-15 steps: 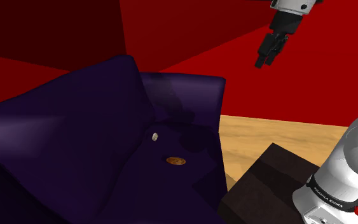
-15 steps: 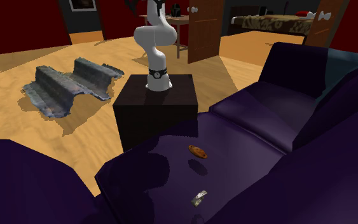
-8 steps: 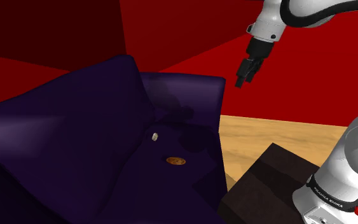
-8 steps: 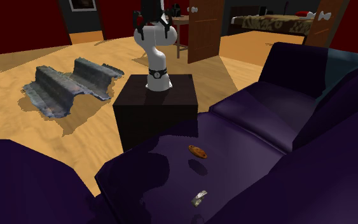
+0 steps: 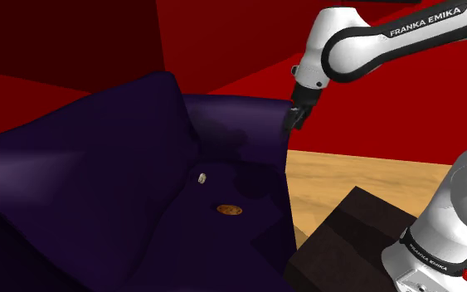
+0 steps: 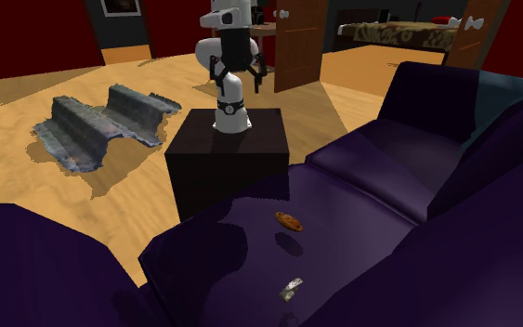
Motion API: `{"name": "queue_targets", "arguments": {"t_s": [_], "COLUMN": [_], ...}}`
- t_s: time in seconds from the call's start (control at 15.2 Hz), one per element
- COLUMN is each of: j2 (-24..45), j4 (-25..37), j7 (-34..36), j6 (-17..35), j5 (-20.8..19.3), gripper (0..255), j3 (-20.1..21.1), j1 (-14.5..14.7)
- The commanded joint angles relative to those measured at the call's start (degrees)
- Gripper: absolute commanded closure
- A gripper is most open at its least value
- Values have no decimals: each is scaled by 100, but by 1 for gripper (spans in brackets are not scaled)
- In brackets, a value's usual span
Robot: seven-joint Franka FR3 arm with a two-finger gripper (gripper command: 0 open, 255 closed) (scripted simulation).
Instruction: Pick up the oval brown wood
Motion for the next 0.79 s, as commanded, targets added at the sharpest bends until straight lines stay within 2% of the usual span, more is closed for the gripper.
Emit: {"name": "queue_targets", "arguments": {"t_s": [0.0,0.4,0.73], "j2": [339,1572,2688], "j4": [-31,101,411], "j7": [30,146,362], "j6": [354,1373,2096], "j5": [1,-130,-434], "gripper": [0,0,0], "j3": [93,336,493], "j1": [52,145,212]}}
